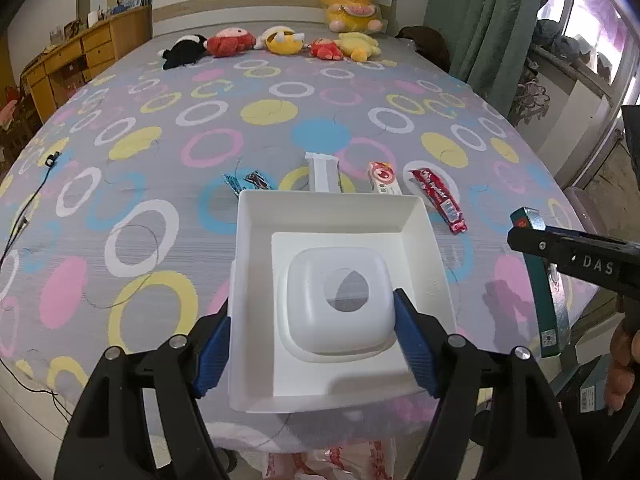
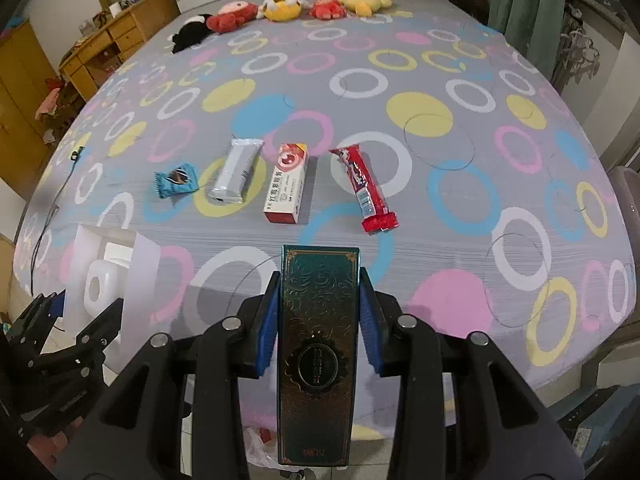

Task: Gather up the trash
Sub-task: 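Lift the green box and white tray box with both tools toward the bag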

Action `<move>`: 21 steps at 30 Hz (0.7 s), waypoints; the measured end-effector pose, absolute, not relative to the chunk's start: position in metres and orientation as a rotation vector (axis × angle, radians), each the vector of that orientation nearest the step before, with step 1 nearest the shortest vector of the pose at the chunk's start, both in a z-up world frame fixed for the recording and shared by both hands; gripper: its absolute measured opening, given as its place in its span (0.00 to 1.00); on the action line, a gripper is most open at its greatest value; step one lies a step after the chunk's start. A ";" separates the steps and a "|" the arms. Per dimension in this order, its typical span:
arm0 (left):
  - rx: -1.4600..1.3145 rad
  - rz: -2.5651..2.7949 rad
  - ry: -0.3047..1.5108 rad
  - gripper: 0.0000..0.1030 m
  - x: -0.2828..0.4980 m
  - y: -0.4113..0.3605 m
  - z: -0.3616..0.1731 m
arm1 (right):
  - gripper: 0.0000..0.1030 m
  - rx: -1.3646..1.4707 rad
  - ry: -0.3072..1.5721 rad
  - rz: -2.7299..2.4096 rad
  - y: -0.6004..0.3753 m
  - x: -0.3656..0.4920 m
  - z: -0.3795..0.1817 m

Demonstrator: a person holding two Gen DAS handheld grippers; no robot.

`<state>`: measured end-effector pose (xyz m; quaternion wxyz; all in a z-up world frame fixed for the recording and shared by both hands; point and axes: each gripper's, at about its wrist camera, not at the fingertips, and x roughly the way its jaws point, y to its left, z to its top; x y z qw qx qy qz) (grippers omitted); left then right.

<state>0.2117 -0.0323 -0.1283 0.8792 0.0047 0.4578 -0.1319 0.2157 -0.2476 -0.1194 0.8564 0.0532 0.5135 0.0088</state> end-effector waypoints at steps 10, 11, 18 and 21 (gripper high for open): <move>0.020 -0.286 0.907 0.69 0.175 -0.029 -0.099 | 0.34 0.133 1.015 0.053 -0.249 0.175 -0.087; 0.018 -0.292 0.900 0.69 0.169 -0.029 -0.095 | 0.34 0.132 1.007 0.058 -0.249 0.169 -0.083; 0.027 -0.318 0.868 0.69 0.135 -0.028 -0.076 | 0.34 0.139 0.956 0.092 -0.246 0.128 -0.065; 0.033 -0.319 0.856 0.69 0.118 -0.024 -0.071 | 0.34 0.136 0.937 0.102 -0.244 0.111 -0.058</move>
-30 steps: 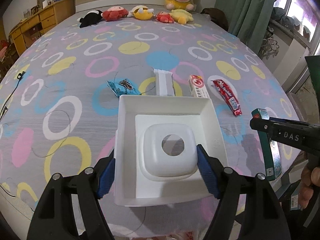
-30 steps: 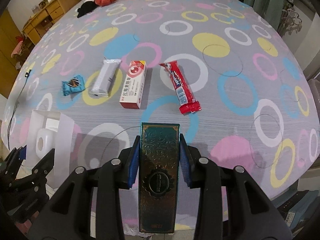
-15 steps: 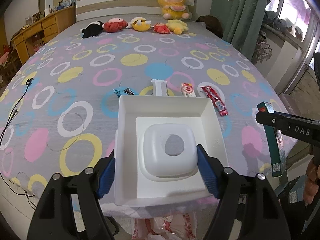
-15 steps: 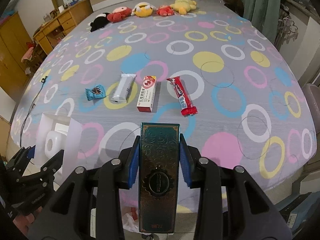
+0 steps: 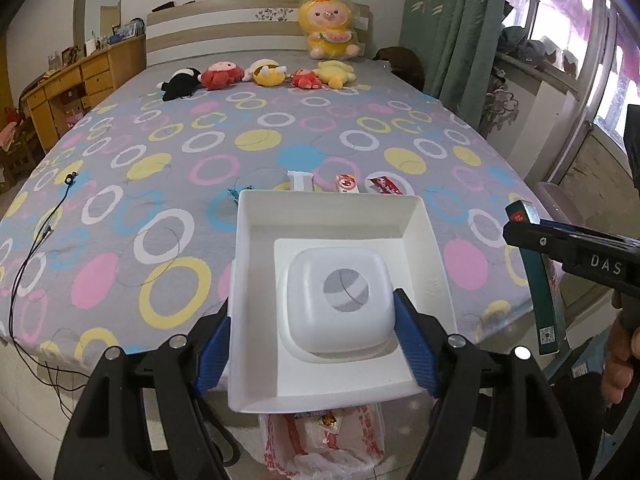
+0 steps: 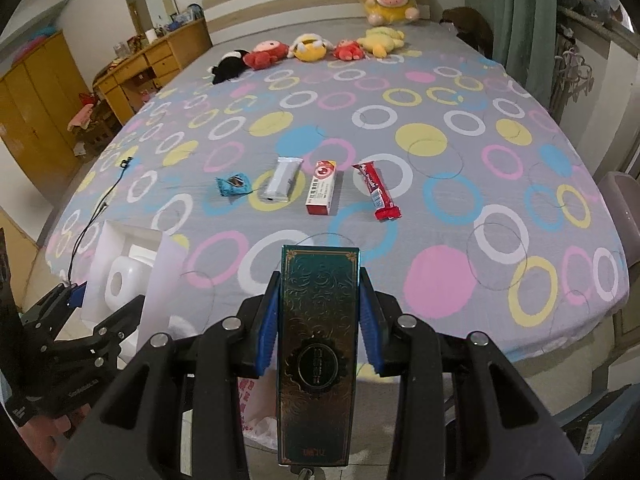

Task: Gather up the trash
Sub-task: 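Lift the green box and white tray box with both tools toward the bag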

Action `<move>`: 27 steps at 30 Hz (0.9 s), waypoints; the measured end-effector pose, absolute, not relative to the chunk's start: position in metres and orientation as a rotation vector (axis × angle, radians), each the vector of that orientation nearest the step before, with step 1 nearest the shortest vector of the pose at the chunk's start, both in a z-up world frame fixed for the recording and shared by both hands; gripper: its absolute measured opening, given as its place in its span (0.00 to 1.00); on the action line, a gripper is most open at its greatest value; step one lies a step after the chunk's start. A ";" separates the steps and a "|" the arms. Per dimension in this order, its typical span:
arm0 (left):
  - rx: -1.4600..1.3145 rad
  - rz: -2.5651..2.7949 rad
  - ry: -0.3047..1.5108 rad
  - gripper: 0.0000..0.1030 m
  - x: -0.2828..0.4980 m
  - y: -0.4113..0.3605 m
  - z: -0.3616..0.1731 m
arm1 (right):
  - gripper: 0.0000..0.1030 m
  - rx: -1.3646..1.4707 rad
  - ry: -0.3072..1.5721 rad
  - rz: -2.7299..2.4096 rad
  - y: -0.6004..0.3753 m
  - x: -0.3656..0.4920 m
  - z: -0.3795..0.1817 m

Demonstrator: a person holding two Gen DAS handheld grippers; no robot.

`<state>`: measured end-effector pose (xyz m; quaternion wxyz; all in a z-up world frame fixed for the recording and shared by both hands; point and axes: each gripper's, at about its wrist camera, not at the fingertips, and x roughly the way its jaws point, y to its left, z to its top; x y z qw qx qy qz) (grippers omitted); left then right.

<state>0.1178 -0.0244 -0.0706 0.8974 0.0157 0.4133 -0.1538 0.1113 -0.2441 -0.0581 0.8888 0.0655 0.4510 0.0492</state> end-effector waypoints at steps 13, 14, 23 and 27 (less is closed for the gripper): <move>0.038 -0.279 0.829 0.69 0.063 -0.001 -0.051 | 0.34 0.117 0.825 0.148 -0.234 0.030 -0.020; 0.042 -0.276 0.827 0.69 0.060 0.000 -0.051 | 0.34 0.117 0.820 0.151 -0.234 0.025 -0.018; 0.071 -0.280 0.824 0.69 0.030 0.002 -0.054 | 0.34 0.107 0.797 0.142 -0.234 -0.013 -0.021; 0.073 -0.284 0.840 0.69 0.022 0.003 -0.061 | 0.34 0.100 0.809 0.138 -0.233 -0.027 -0.033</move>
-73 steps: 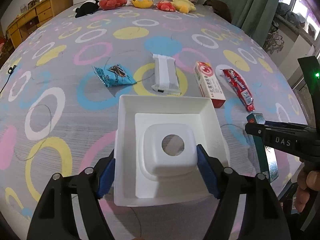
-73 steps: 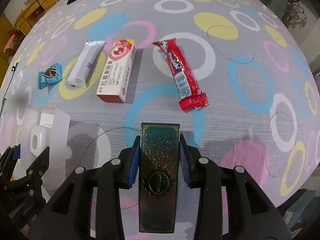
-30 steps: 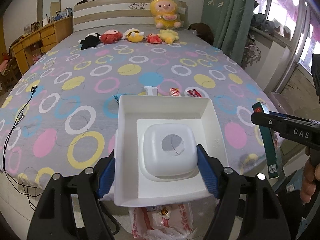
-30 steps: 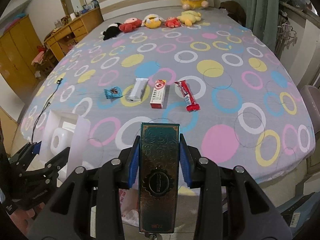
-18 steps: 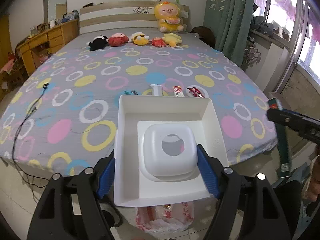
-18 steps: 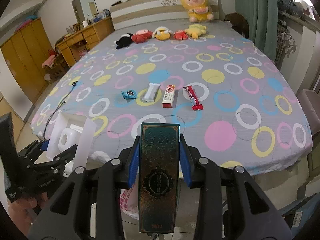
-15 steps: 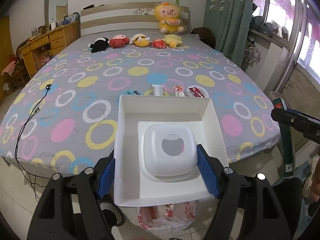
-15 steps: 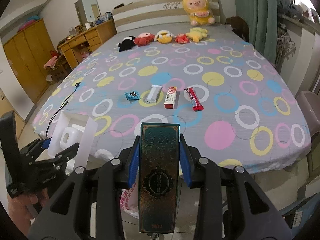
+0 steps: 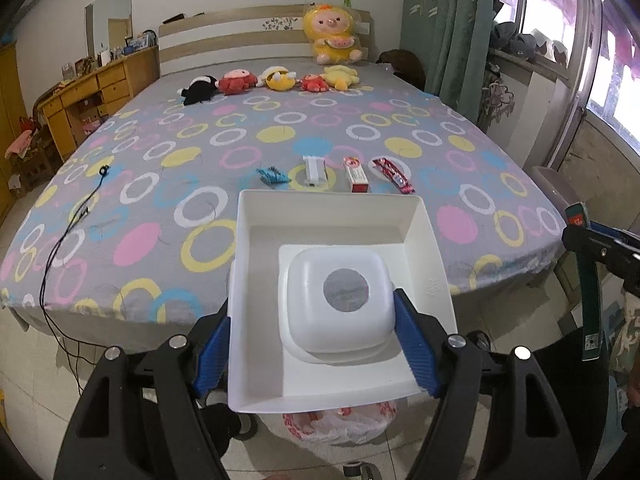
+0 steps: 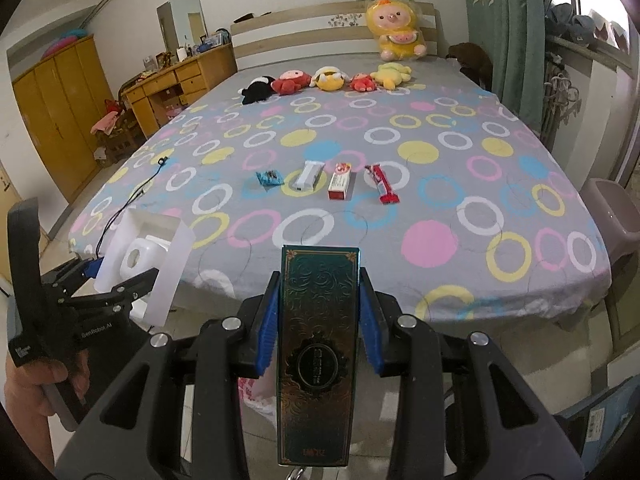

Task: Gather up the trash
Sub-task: 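Lift the green box and white tray box with both tools toward the bag, then open the right tool and left tool to drop both boxes into the bag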

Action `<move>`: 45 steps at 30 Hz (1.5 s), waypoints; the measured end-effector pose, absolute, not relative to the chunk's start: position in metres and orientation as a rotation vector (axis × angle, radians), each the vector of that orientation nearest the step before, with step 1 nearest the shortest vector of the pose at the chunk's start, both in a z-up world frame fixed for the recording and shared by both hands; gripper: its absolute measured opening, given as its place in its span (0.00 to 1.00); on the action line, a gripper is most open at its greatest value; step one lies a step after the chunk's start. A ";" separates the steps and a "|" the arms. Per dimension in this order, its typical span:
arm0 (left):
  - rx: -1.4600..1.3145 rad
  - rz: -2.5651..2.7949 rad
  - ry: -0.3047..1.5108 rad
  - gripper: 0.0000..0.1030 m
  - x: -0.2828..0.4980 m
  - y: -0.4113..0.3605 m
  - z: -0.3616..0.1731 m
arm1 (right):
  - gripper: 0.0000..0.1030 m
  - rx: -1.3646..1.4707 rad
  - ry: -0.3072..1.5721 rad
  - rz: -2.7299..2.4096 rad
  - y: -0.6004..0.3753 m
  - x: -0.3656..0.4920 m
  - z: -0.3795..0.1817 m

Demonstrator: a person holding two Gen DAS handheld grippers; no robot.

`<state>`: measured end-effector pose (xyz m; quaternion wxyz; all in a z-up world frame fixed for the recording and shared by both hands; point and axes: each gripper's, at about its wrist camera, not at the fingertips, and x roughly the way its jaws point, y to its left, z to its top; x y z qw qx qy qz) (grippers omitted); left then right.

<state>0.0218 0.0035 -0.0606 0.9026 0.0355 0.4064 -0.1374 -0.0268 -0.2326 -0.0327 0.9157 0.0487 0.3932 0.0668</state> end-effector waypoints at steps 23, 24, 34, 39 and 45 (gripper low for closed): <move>0.060 -0.257 1.188 0.69 0.014 -0.004 -0.233 | 0.35 0.107 1.021 0.157 -0.202 -0.013 -0.198; 0.064 -0.249 1.205 0.69 0.016 -0.005 -0.240 | 0.35 0.109 1.019 0.158 -0.200 -0.009 -0.205; 0.054 -0.182 1.326 0.69 0.042 -0.012 -0.302 | 0.35 0.092 1.085 0.206 -0.172 0.031 -0.265; 0.059 -0.146 1.367 0.70 0.047 -0.012 -0.331 | 0.35 0.134 1.142 0.200 -0.171 0.045 -0.290; 0.071 -0.123 1.399 0.70 0.052 -0.014 -0.356 | 0.35 0.112 1.164 0.190 -0.163 0.056 -0.305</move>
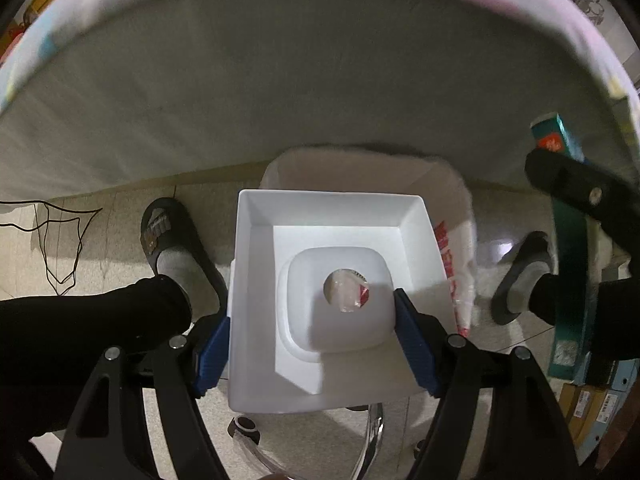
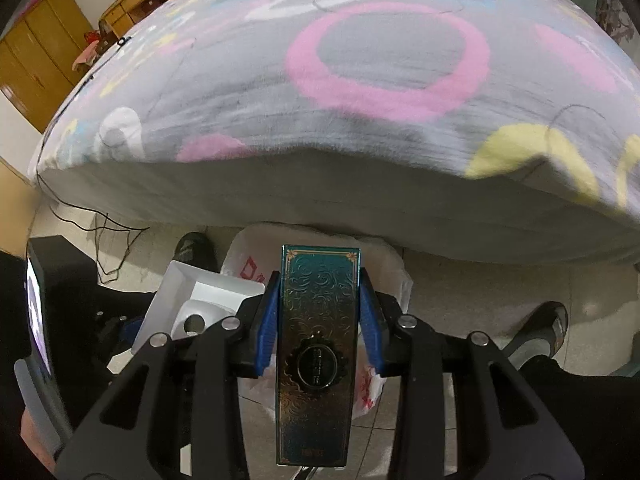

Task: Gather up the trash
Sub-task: 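Open the right tool and left tool to drop both boxes into the bag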

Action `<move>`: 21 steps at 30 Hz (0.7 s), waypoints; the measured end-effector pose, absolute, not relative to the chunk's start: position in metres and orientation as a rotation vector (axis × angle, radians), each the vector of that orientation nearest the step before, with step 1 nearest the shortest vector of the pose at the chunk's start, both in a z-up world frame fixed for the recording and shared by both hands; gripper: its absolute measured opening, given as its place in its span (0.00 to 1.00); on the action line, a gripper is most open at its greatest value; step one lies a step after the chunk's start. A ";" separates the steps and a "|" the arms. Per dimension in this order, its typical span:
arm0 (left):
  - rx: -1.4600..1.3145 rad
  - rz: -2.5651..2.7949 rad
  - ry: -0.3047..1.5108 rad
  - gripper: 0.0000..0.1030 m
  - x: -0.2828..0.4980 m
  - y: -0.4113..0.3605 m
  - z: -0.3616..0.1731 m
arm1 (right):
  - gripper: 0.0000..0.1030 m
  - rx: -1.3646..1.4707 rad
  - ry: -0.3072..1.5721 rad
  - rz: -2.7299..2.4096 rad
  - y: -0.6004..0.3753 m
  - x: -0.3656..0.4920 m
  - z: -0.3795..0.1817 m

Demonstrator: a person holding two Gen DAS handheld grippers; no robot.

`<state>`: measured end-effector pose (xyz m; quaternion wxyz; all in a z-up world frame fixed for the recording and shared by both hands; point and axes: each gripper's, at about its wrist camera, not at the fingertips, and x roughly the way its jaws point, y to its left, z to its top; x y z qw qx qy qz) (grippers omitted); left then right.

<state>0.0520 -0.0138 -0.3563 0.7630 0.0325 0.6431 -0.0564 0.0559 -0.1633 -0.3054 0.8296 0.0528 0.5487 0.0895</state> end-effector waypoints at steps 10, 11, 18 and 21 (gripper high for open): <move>0.089 -0.127 1.425 0.70 0.053 -0.013 -0.375 | 0.35 0.131 1.232 0.166 -0.156 0.080 -0.345; 0.091 -0.126 1.427 0.70 0.053 -0.013 -0.377 | 0.35 0.138 1.240 0.167 -0.157 0.080 -0.347; 0.100 -0.125 1.449 0.71 0.053 -0.014 -0.384 | 0.65 0.172 1.278 0.149 -0.160 0.083 -0.355; 0.103 -0.120 1.442 0.79 0.053 -0.014 -0.384 | 0.67 0.180 1.272 0.143 -0.161 0.083 -0.352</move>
